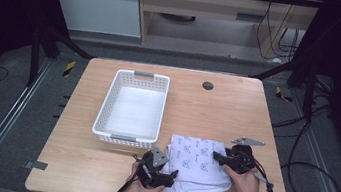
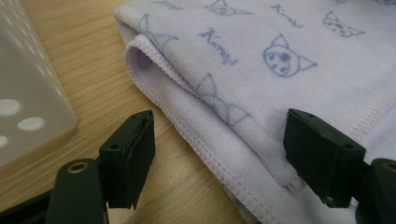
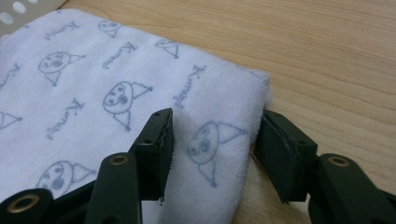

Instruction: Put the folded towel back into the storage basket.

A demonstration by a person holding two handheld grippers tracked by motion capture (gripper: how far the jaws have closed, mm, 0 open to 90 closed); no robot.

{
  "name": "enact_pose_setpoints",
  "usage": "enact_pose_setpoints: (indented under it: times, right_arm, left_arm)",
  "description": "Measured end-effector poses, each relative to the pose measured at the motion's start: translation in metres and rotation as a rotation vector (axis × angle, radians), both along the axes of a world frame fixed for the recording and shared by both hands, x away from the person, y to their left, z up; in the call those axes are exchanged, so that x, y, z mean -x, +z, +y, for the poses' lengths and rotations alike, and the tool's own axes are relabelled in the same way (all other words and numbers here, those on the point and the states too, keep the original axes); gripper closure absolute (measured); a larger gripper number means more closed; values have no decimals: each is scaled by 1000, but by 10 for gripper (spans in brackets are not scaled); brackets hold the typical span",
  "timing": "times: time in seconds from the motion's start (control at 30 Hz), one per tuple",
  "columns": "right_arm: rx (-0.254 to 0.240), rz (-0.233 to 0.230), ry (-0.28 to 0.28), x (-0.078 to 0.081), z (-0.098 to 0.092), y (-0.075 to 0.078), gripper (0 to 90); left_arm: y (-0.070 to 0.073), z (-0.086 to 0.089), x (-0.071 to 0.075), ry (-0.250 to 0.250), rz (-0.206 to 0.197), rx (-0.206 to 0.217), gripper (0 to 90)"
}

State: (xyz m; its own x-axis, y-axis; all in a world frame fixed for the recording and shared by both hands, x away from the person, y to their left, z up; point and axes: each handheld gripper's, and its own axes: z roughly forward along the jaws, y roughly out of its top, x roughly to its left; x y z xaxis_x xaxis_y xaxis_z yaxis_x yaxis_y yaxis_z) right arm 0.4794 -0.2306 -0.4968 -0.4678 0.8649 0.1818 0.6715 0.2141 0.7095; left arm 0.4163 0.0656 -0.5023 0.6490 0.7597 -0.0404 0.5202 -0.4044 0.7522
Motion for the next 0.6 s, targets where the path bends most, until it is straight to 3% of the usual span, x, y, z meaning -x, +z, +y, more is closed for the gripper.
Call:
enact_pose_setpoints:
  times: [0.2, 0.43, 0.6]
  right_arm:
    - [7, -2, -1, 0, 1, -1, 489]
    - [-50, 36, -8, -1, -1, -2, 548]
    - [-60, 49, -18, 0, 0, -2, 581]
  left_arm:
    - [-2, 2, -5, -6, 43, 36, 248]
    - [-3, 1, -4, -29, 36, 41, 291]
    - [-2, 1, -3, -45, 56, 62, 361]
